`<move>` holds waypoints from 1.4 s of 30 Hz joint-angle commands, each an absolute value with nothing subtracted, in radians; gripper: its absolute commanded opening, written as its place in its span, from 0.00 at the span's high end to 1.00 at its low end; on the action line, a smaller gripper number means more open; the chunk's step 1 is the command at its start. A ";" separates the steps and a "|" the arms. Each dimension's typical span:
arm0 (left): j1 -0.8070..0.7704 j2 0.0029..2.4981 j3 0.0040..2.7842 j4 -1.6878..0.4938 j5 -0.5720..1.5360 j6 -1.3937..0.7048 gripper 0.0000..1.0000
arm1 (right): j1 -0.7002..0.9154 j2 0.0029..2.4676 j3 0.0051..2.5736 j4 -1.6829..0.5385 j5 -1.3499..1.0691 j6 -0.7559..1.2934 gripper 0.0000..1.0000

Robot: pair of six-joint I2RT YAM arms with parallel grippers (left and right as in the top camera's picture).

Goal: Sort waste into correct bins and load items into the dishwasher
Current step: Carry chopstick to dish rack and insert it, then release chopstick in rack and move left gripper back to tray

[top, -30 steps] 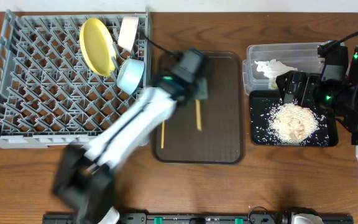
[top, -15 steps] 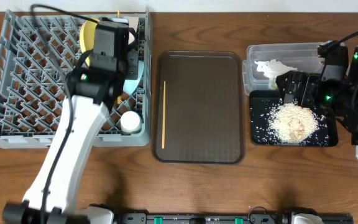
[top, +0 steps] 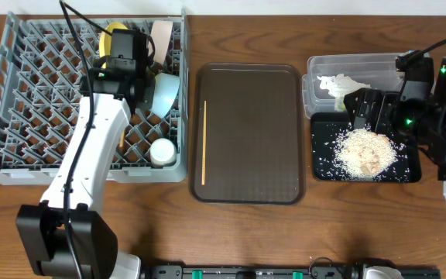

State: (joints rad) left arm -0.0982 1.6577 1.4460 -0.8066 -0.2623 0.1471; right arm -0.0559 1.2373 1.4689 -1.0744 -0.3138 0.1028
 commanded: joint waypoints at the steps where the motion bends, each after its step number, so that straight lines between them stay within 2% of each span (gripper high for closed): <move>1: -0.085 1.682 1.434 -0.823 -0.262 0.160 0.93 | -0.059 1.242 1.470 -1.074 -0.311 0.111 0.01; 19: -0.061 1.724 1.378 -0.822 -0.248 0.160 0.91 | -0.059 1.242 1.470 -1.075 -0.311 0.111 0.01; 20: -0.061 1.724 1.378 -0.822 -0.248 0.160 0.84 | -0.059 1.242 1.470 -1.075 -0.311 0.111 0.01; 22: -0.061 1.724 1.378 -0.823 -0.247 0.160 0.59 | -0.059 1.242 1.470 -1.074 -0.311 0.111 0.01; 24: -0.061 1.724 1.378 -0.822 -0.248 0.160 0.50 | -0.059 1.242 1.470 -1.074 -0.311 0.111 0.01; 31: -0.083 1.683 1.413 -0.827 -0.237 0.095 0.50 | -0.059 1.242 1.470 -1.075 -0.311 0.111 0.01; 38: -0.227 1.525 1.442 -0.820 0.133 0.072 0.52 | -0.059 1.242 1.470 -1.075 -0.311 0.111 0.01; 42: -0.348 1.529 1.431 -0.841 0.115 -0.147 0.55 | -0.059 1.242 1.470 -1.074 -0.311 0.111 0.01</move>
